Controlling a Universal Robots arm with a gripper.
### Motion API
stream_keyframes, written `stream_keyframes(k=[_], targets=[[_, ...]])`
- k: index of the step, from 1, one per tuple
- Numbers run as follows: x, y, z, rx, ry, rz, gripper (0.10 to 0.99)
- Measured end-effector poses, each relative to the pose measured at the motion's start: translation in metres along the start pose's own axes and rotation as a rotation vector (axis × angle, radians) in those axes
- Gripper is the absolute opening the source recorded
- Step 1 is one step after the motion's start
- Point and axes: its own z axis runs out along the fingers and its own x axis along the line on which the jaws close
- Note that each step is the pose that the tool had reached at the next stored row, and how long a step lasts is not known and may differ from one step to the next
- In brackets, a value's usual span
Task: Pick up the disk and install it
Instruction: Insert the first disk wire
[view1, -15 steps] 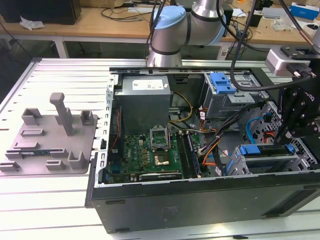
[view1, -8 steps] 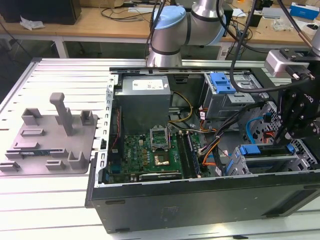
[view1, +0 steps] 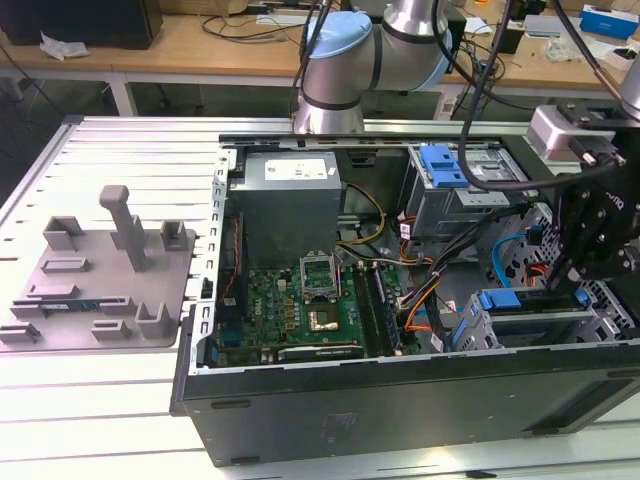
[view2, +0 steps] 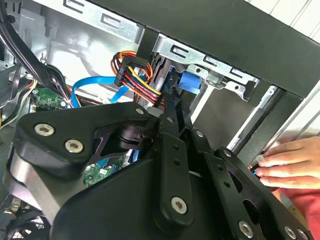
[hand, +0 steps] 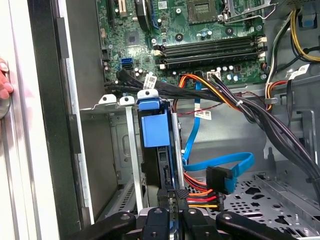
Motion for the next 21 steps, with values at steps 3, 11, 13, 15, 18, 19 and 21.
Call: stream_keyframes(k=[3,11,13,15,18,19,21], targets=[[-0.0002,0.0001,0.0027,0.000,0.0006,0.000,0.169],[-0.0005,0.0003,0.0077,0.000,-0.0012,-0.007,0.176],[-0.0002,0.0001,0.0023,0.001,-0.0008,-0.007,0.235],[0.0008,-0.0004,-0.0114,0.002,-0.0005,-0.007,0.306],[0.0017,-0.0008,-0.0244,0.005,-0.0008,-0.007,0.306],[0.0017,-0.0008,-0.0244,0.005,-0.0009,-0.007,0.306],[0.0017,-0.0008,-0.0248,0.005,-0.0006,-0.007,0.306]])
